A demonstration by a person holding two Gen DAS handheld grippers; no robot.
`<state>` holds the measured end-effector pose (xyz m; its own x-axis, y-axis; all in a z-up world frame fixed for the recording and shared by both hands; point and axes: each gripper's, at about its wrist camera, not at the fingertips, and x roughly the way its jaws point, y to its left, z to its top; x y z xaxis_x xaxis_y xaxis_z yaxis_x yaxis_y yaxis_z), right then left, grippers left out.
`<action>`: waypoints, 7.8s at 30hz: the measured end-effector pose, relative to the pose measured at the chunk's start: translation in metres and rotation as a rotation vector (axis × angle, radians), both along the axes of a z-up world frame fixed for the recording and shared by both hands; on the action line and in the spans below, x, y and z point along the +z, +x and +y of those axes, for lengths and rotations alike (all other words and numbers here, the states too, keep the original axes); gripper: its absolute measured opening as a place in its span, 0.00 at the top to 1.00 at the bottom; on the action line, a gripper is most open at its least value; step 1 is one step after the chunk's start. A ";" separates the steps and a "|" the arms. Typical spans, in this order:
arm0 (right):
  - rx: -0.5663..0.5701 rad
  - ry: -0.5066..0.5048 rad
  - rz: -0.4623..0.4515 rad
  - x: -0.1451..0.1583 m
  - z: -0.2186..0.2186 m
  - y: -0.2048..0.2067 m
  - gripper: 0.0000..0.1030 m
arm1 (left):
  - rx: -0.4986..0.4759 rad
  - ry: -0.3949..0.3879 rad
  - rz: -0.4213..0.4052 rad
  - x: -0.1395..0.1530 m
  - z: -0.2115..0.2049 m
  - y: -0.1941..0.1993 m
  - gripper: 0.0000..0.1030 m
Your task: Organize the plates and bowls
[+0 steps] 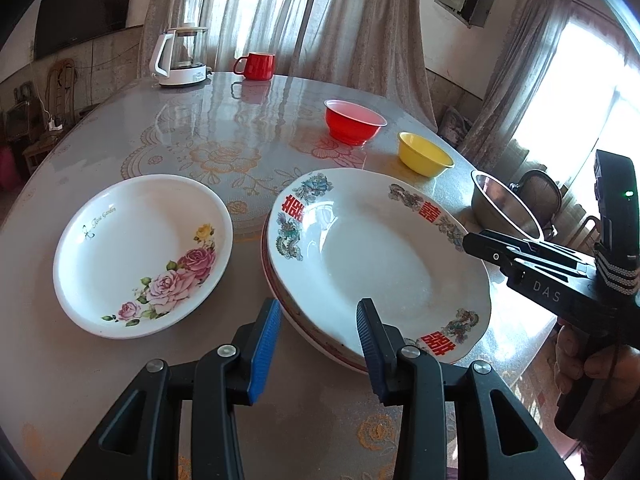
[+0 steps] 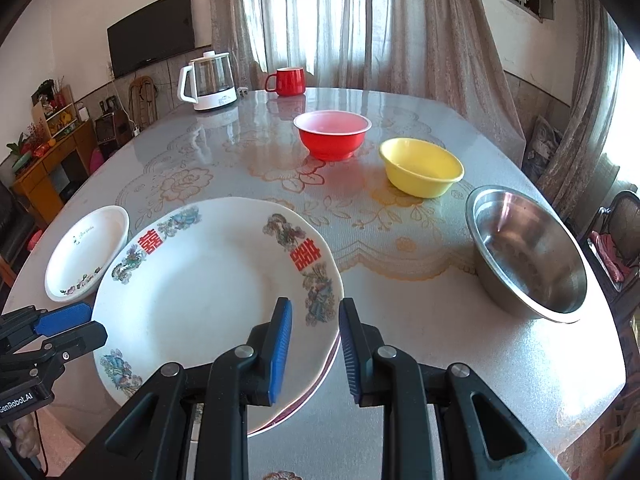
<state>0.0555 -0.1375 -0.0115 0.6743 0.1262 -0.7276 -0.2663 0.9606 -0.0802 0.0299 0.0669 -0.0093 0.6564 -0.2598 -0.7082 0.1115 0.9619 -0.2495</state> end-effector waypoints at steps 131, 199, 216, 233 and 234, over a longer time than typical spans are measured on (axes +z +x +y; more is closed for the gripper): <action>0.498 0.054 0.331 -0.050 0.215 0.068 0.92 | 0.463 -0.028 0.039 -0.031 0.152 -0.014 0.83; 0.006 0.081 0.128 -0.021 0.005 0.032 0.91 | 0.032 0.069 -0.006 -0.001 -0.007 0.049 0.86; -0.073 0.235 0.060 0.001 -0.021 0.026 0.80 | 0.027 0.039 -0.001 -0.002 -0.008 0.045 0.86; -0.121 0.199 0.096 -0.019 -0.023 0.031 0.86 | 0.055 0.047 -0.022 -0.001 -0.002 0.033 0.86; -0.112 0.194 0.099 -0.019 -0.021 0.030 0.86 | 0.057 0.050 -0.020 -0.002 -0.002 0.033 0.86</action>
<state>0.0860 -0.1583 -0.0309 0.6186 0.1981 -0.7603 -0.1546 0.9795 0.1294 0.0629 0.0647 -0.0112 0.6833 -0.1861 -0.7060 0.0605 0.9781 -0.1994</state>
